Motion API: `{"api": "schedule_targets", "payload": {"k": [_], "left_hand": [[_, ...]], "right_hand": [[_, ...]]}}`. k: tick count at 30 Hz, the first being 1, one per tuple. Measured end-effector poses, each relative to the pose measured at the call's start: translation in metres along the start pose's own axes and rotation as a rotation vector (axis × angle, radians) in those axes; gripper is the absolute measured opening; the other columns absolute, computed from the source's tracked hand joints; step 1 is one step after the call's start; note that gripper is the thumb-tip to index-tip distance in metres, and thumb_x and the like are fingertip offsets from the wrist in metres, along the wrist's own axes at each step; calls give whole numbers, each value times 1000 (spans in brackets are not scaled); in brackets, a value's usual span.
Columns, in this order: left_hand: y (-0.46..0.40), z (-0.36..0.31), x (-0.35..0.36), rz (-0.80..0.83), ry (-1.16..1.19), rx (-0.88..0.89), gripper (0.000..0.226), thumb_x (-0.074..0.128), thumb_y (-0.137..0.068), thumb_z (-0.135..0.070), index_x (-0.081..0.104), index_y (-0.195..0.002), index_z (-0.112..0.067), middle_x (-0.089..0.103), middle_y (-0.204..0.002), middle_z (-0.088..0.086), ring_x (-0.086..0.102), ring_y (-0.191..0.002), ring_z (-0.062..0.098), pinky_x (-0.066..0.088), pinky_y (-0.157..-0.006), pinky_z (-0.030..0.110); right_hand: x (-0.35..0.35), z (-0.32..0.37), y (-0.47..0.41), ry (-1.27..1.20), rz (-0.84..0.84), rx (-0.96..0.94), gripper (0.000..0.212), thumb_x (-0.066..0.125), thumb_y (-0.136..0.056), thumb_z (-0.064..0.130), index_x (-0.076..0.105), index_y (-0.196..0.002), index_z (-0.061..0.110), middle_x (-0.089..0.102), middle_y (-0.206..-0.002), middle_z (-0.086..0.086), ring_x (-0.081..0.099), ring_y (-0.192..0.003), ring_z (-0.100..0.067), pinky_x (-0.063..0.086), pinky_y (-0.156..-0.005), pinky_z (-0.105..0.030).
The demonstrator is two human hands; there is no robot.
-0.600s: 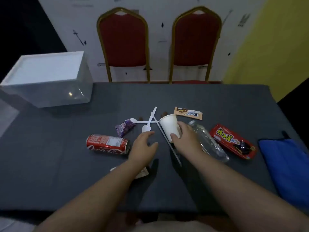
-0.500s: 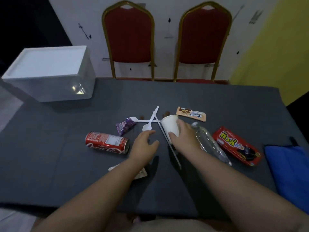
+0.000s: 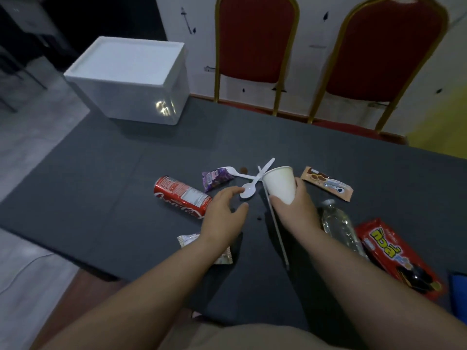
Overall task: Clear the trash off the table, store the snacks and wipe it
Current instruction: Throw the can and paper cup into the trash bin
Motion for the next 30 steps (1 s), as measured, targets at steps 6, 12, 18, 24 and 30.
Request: {"api": "schedule_targets", "payload": {"k": [6,12,18,24,30], "left_hand": [[1,29,-62,-417,-8,-117,33,58,-80,-13,59,-113,-20,48,-129,-5,45,-118,16,38,-102,33],[2,79,-77,-545,104,-543,90,71,-76,-31,15,-146,-19,15,-153,7,24,-135,33,27,-110,45],[-12,94,-68,-503,247,-667,116,82,-63,-37,4,-148,-26,23,-148,11,34,-131,35,38,-104,47],[-16,95,-72,-443,506,-728,122,83,-57,-26,-2,-144,-39,41,-135,10,54,-110,34,56,-71,45],[-23,100,-119,-341,730,-537,98,74,-73,-10,12,-146,-34,52,-122,5,60,-99,25,53,-79,43]], "right_hand": [[29,47,8,-87,63,-163,66,66,-72,43,36,-130,31,54,-116,0,55,-100,-24,51,-80,-43],[63,74,17,-88,181,-245,66,64,-73,44,34,-131,35,51,-115,6,53,-99,-19,49,-81,-39],[73,85,23,-121,210,-301,58,67,-79,32,39,-130,32,53,-109,9,53,-93,-13,44,-69,-28],[82,101,31,-192,209,-318,69,65,-71,44,36,-133,34,54,-119,5,56,-102,-16,51,-77,-37],[105,141,50,-229,224,-369,65,68,-81,33,32,-136,32,48,-117,9,52,-100,-11,47,-75,-29]]}}
Point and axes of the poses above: each hand's wrist, its own y-axis away from the middle knuckle, its own x-axis out of the palm, z = x × y, the point moved 9 cm from there along -y, towards the middle knuckle
